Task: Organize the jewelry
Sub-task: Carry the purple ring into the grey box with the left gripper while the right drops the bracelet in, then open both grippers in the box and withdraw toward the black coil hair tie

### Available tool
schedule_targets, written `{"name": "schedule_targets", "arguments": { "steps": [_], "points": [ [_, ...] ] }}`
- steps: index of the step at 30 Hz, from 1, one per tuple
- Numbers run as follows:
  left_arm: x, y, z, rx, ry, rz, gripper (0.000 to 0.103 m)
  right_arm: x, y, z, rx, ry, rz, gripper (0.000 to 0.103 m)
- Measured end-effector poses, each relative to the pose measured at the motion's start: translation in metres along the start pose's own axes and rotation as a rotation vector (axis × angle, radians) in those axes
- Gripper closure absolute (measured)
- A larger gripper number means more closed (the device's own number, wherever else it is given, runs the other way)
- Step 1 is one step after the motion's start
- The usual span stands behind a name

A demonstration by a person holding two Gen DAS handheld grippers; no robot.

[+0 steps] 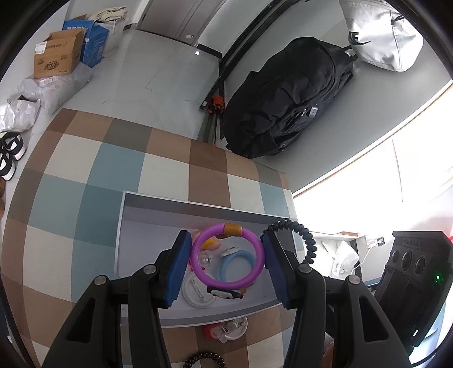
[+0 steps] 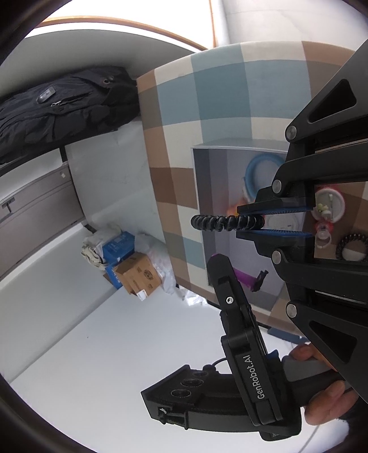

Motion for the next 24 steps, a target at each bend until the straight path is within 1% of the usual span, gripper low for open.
{"name": "schedule_targets", "arguments": {
  "steps": [2,4,5,7,8,9,10,12,14,15,16,18,20,22,24],
  "points": [
    [0.0,0.0,0.001,0.007,-0.002,-0.001,0.056,0.001,0.0,0.0,-0.002,-0.002,-0.001,0.095],
    [-0.001,0.0,0.003,0.025,-0.02,0.003,0.055,0.002,0.001,0.0,-0.001,-0.006,-0.006,0.094],
    [-0.002,0.001,0.004,0.034,-0.034,0.011,0.055,0.004,0.002,-0.001,-0.003,-0.009,-0.013,0.091],
    [-0.003,0.001,0.006,0.058,-0.064,0.024,0.054,0.008,0.002,-0.003,-0.014,-0.007,-0.024,0.091],
    [-0.004,0.001,0.006,0.068,-0.076,0.028,0.054,0.01,0.002,-0.004,-0.025,-0.004,-0.03,0.088],
    [-0.003,0.001,0.006,0.074,-0.077,0.028,0.05,0.012,0.002,-0.006,-0.033,0.001,-0.034,0.082],
    [-0.002,0.001,0.005,0.075,-0.08,0.024,0.041,0.015,0.003,-0.007,-0.044,0.008,-0.041,0.079],
    [0.004,0.001,0.002,0.066,-0.093,-0.009,0.036,0.021,0.003,-0.01,-0.058,0.007,-0.06,0.062],
    [0.009,0.002,-0.002,0.05,-0.089,-0.027,0.031,0.027,0.004,-0.011,-0.058,-0.006,-0.084,0.053],
    [0.01,0.002,-0.003,0.045,-0.082,-0.028,0.03,0.03,0.004,-0.011,-0.056,-0.012,-0.096,0.048],
    [0.01,0.002,-0.003,0.044,-0.077,-0.029,0.029,0.032,0.004,-0.012,-0.055,-0.017,-0.105,0.046],
    [0.01,0.001,-0.002,0.052,-0.067,-0.021,0.029,0.035,0.004,-0.012,-0.058,-0.019,-0.115,0.033],
    [0.01,0.0,-0.001,0.053,-0.052,-0.016,0.029,0.037,0.004,-0.012,-0.053,-0.022,-0.118,0.03],
    [0.012,-0.002,-0.002,0.036,-0.027,-0.024,0.029,0.039,0.003,-0.01,-0.041,-0.028,-0.122,0.024],
    [0.016,-0.004,-0.004,0.008,0.014,-0.05,0.029,0.041,0.002,-0.007,-0.022,-0.039,-0.135,0.012]
  ]
}}
Point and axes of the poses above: each gripper's, at about its wrist camera, not at the fingertips, and x roughly against the way its jaws point, z to its left, y to its top, the point moved 1 cm from there along -x, roughly the way its jaws point, and after that the axes turned 1 degree about -x, right-handed, at the moved point
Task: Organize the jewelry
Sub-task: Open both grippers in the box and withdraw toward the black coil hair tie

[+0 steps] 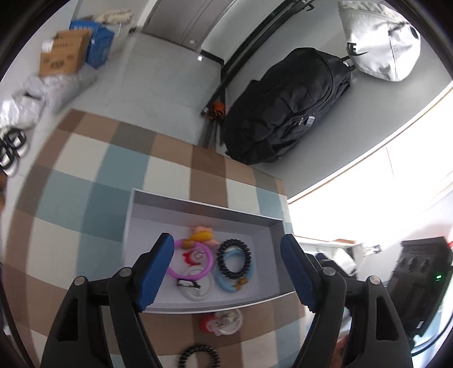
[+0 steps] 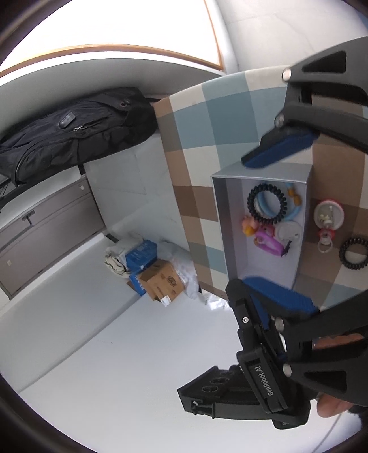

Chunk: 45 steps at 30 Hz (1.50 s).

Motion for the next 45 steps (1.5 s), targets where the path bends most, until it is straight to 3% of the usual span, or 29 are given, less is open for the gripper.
{"name": "schedule_targets", "arguments": {
  "steps": [3,8,22,30,33,37,45],
  "points": [
    [0.006,-0.002,-0.002,-0.03,0.037,-0.028,0.029,0.005,-0.001,0.004,0.034,-0.014,-0.023,0.004],
    [0.018,-0.009,-0.006,-0.079,0.098,-0.074,0.029,0.013,-0.004,0.007,0.059,-0.028,-0.043,0.0],
    [0.038,-0.039,-0.017,-0.21,0.201,-0.135,0.029,0.032,-0.021,0.015,0.155,-0.078,-0.079,0.0],
    [0.046,-0.055,-0.015,-0.221,0.219,-0.13,0.028,0.04,-0.034,0.013,0.18,-0.124,-0.075,0.0],
    [0.056,-0.063,-0.014,-0.213,0.19,-0.146,0.028,0.043,-0.039,0.012,0.185,-0.134,-0.078,0.0],
    [0.061,-0.071,-0.015,-0.24,0.207,-0.151,0.017,0.045,-0.048,0.013,0.209,-0.145,-0.074,0.0],
    [0.047,-0.093,-0.007,-0.243,0.201,-0.059,0.017,0.045,-0.061,0.017,0.238,-0.146,-0.054,0.0]
  ]
}}
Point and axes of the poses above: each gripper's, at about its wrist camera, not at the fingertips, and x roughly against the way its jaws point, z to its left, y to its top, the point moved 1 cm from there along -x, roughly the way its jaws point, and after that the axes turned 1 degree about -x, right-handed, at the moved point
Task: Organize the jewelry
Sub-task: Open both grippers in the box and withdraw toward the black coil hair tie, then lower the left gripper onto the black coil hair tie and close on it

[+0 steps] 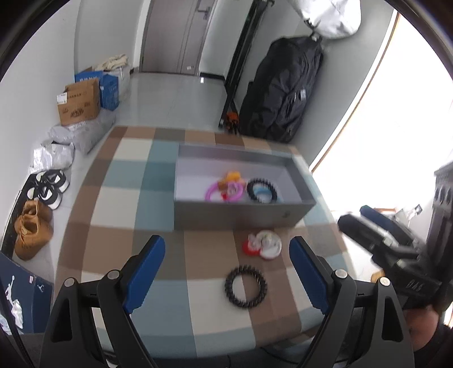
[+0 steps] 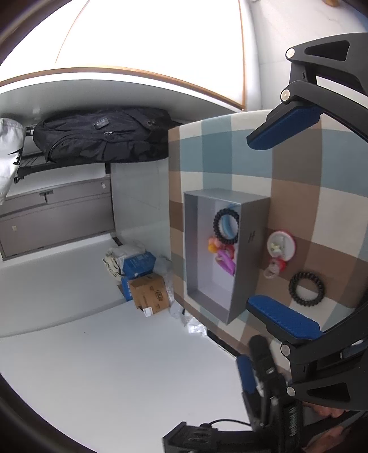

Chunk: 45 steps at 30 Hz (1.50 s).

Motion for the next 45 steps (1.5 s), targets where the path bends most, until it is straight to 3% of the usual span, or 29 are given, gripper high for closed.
{"name": "schedule_targets", "arguments": {
  "steps": [14,21,30,36,41,43,45],
  "points": [
    [-0.019,-0.028,-0.019,-0.065,-0.018,0.113,0.017,-0.002,-0.007,-0.003,-0.021,-0.019,0.04,0.0],
    [-0.032,-0.044,-0.039,-0.181,0.031,0.157,0.017,0.0,-0.008,-0.012,-0.043,-0.03,0.059,0.0],
    [-0.042,-0.051,-0.035,-0.155,0.103,0.213,0.017,0.002,-0.009,-0.014,-0.045,-0.026,0.065,0.0],
    [-0.044,-0.05,-0.035,-0.168,0.132,0.195,0.017,0.004,-0.007,-0.015,-0.035,-0.037,0.057,0.0],
    [-0.047,-0.047,-0.041,-0.212,0.132,0.182,0.039,0.005,-0.008,-0.02,-0.059,-0.036,0.061,0.0],
    [-0.046,-0.045,-0.042,-0.22,0.121,0.177,0.058,0.003,-0.008,-0.021,-0.061,-0.036,0.067,0.0],
    [-0.046,-0.044,-0.041,-0.214,0.11,0.181,0.061,0.003,-0.008,-0.02,-0.06,-0.033,0.07,0.0]
  ]
}}
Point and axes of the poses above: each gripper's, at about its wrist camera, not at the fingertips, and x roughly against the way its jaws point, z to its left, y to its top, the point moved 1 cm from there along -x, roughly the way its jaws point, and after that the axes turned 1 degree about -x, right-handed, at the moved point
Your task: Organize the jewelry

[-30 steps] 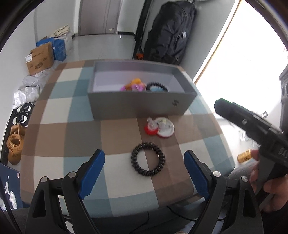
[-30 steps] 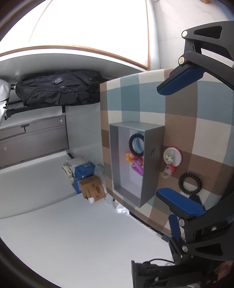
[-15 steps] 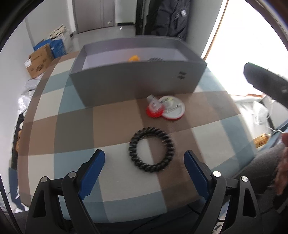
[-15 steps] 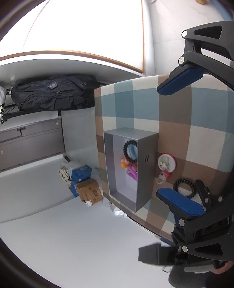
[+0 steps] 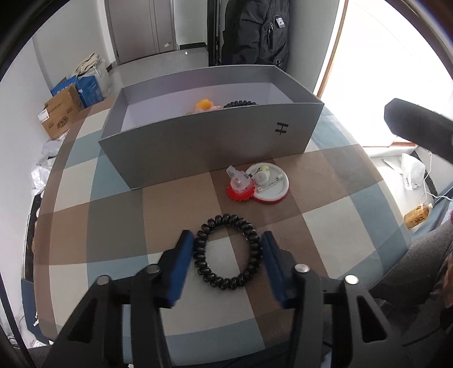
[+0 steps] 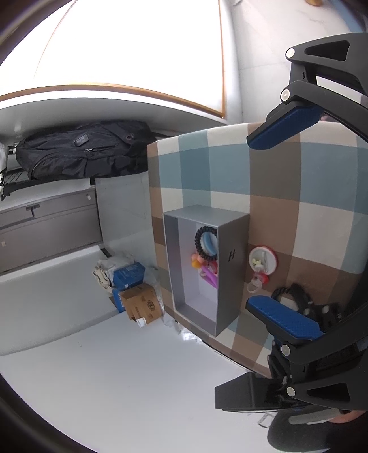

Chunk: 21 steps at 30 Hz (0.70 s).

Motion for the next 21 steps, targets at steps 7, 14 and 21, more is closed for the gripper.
{"name": "schedule_targets", "arguments": {
  "steps": [7,14,21],
  "points": [
    [0.002,0.006,0.016,0.072,-0.091,0.008,0.065,-0.006,-0.001,0.008,0.027,0.024,0.018,0.0],
    [0.025,0.016,0.035,0.191,-0.17,-0.036,0.066,-0.015,-0.002,0.016,0.027,0.064,0.061,0.0],
    [0.069,0.032,0.061,0.289,-0.223,-0.188,0.066,-0.023,-0.005,0.024,0.037,0.106,0.08,0.001]
  ]
}}
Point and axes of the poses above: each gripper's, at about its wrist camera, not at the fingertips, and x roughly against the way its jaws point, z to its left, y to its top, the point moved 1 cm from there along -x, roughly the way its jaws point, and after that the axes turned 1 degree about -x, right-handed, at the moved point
